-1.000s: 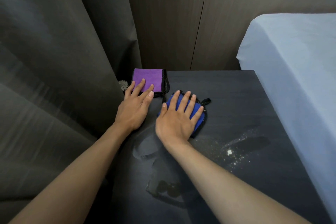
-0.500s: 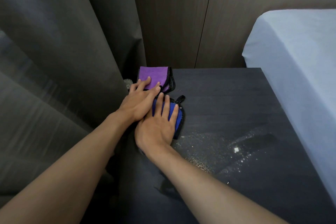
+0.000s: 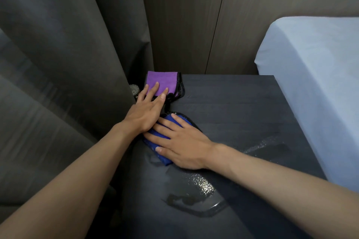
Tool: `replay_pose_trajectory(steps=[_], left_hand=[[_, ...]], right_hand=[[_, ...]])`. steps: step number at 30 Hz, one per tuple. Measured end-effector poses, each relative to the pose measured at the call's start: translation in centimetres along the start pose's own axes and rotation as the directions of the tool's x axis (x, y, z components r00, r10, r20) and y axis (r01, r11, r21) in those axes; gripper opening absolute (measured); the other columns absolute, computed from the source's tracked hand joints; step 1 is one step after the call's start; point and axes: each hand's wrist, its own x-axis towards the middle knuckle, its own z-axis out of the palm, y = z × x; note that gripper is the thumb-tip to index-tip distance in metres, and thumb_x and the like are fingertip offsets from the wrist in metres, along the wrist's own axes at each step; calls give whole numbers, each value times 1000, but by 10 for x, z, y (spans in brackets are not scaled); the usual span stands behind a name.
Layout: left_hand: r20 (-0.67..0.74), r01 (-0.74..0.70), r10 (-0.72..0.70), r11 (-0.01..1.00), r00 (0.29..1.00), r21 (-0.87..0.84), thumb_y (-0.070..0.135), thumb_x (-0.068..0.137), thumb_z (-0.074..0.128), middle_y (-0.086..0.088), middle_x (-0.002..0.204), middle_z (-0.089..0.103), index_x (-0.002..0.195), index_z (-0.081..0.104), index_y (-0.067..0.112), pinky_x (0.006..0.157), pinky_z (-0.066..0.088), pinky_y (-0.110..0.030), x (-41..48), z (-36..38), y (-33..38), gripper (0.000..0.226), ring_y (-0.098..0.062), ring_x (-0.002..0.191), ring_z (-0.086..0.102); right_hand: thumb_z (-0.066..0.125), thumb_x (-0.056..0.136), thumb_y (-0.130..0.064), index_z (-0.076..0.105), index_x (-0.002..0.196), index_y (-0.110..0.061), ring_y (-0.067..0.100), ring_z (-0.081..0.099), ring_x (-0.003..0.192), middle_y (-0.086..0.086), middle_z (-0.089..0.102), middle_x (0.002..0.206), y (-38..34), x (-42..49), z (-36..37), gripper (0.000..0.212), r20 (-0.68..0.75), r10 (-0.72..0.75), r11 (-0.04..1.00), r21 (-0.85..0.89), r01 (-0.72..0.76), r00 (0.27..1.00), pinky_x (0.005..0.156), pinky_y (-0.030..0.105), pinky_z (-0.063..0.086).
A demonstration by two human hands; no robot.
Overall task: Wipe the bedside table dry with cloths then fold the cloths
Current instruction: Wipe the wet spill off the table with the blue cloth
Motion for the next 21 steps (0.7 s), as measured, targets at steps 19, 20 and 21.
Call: replay_pose_trajectory(steps=[19,20,21], left_hand=[[-182,-29,41,997,982,67,61,100,10,19,166,2,154,15,50,115,28,-57,-3,14,-5,55,-8,152,-10],[-181,-32,44,997,982,68,65,98,8,20,166,2,154,14,52,115,29,-59,-2,14,-6,58,-8,152,-10],[-180,-34,45,997,983,67,68,94,5,20,166,2,153,14,53,114,29,-61,-2,14,-8,62,-7,152,-10]], right_hand=[[28,110,-33,4,159,-45,8,-16,154,-15,-7,169,96,-108,-30,56,218,-50,996,-59,65,975,125,46,-6],[28,110,-33,3,159,-45,8,-17,154,-15,-9,169,101,-114,-30,57,222,-31,997,-67,47,975,125,46,-6],[28,110,-32,2,159,-46,8,-17,154,-16,-10,169,106,-121,-31,57,223,-8,997,-70,24,975,125,46,-7]])
